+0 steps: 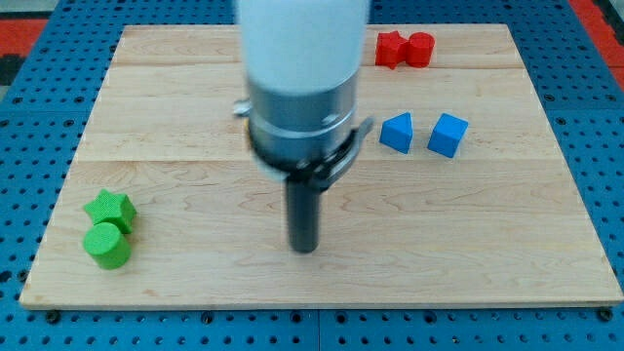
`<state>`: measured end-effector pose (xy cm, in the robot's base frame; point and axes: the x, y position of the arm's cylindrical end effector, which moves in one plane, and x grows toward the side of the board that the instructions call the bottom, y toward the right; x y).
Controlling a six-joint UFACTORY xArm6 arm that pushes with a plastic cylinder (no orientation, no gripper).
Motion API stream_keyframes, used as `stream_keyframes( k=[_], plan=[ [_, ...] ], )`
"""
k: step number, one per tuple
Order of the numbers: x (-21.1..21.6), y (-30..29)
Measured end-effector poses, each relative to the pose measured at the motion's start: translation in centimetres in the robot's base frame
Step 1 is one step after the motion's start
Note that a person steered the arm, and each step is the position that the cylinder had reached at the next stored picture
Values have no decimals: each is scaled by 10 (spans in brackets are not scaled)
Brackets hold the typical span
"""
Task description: Separate the green star and green circle
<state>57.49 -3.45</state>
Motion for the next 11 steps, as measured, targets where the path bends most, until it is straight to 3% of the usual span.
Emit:
stream_keyframes(
  k=[2,4,5,6,9,11],
  plan=[
    [34,-129],
    [-7,-164],
    [11,-163],
    [10,-202],
    [-70,-204],
    [-85,-146]
  ],
)
